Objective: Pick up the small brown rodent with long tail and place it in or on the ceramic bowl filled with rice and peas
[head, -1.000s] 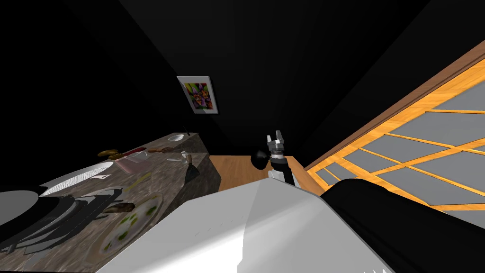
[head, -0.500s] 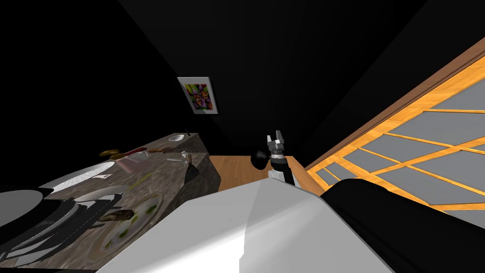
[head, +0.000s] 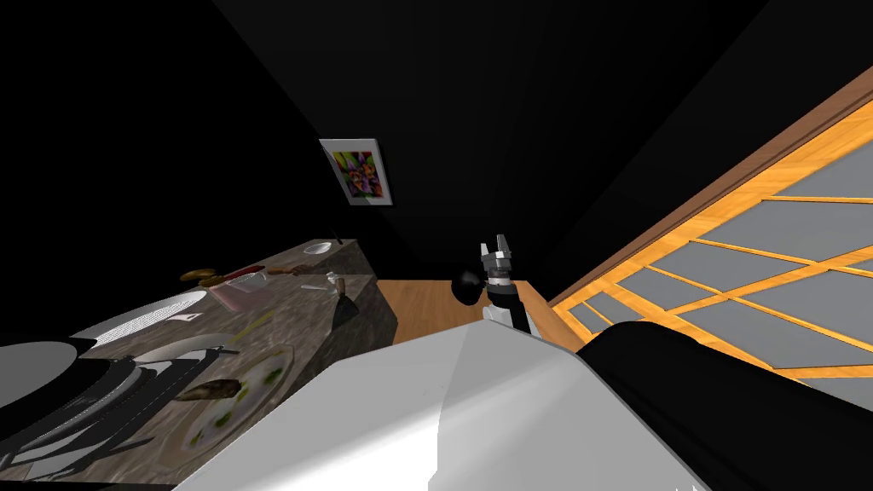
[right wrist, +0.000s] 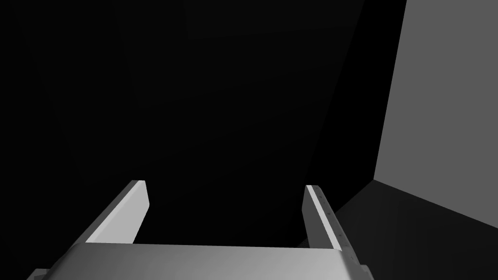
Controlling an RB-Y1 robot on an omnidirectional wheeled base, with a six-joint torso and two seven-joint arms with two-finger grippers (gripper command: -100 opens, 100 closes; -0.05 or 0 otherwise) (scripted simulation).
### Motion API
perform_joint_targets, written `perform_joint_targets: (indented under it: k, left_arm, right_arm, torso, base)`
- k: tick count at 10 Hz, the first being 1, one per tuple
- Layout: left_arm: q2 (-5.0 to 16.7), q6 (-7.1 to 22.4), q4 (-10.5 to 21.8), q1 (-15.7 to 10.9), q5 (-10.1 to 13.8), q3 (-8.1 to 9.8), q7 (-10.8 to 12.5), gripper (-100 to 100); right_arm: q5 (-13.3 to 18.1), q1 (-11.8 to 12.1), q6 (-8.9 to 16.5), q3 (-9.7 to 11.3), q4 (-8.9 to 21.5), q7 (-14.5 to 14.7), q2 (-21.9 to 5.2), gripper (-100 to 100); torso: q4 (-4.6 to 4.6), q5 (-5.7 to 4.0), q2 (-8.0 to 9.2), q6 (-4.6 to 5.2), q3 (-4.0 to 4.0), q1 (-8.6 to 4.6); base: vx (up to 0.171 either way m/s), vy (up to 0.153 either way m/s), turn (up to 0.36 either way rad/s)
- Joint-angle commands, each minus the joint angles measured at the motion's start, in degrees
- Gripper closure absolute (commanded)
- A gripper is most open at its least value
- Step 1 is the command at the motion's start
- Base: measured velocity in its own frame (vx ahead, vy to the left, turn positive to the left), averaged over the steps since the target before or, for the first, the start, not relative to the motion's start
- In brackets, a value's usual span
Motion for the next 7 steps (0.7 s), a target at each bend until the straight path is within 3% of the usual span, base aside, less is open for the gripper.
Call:
perform_joint_targets:
  k: [1,2,3,4,5,6,7]
  left_arm:
    - [0.0,0.0,0.0,0.0,0.0,0.00,0.0,0]
    - [2.6,-2.9,2.5,2.9,2.9,1.22,-2.4,-100]
    - [2.6,-3.2,2.5,3.7,3.5,1.22,-2.4,-100]
    - [5.1,-5.5,5.1,5.8,5.6,2.43,-4.9,-100]
    - [5.2,-6.3,5.1,7.5,7.0,2.43,-4.9,-100]
    - [7.7,-8.6,7.6,9.3,8.8,3.65,-7.3,-100]
    - [7.8,-9.5,7.6,10.8,10.3,3.65,-7.3,-100]
  right_arm:
    - [0.0,0.0,0.0,0.0,0.0,0.0,0.0,0]
    - [0.0,0.0,0.0,0.0,0.0,0.0,0.0,0]
    - [0.0,0.0,0.0,0.0,0.0,0.0,0.0,0]
    - [0.0,0.0,0.0,0.0,0.0,0.0,0.0,0]
    - [0.0,0.0,0.0,0.0,0.0,0.0,0.0,0]
    - [0.0,0.0,0.0,0.0,0.0,0.0,0.0,0]
    - [0.0,0.0,0.0,0.0,0.0,0.0,0.0,0]
  torso:
    - [0.00,0.00,0.00,0.00,0.00,0.00]
    - [0.00,0.00,0.00,0.00,0.00,0.00]
    - [-0.03,-0.01,-0.18,-0.07,-0.09,-0.06]
    - [-0.06,-0.03,-0.24,0.00,-0.14,-0.16]
    - [-0.07,-0.06,-0.32,-0.04,-0.18,-0.24]
    - [-0.09,-0.06,-0.37,0.01,-0.21,-0.27]
    - [-0.10,-0.08,-0.45,-0.02,-0.26,-0.35]
  base:
    - [0.000,0.000,0.000]
    - [0.072,-0.023,0.204]
    - [0.079,-0.050,0.101]
    - [0.098,-0.070,0.145]
    - [0.106,-0.073,0.097]
    - [0.128,-0.095,0.156]
    - [0.097,-0.064,0.111]
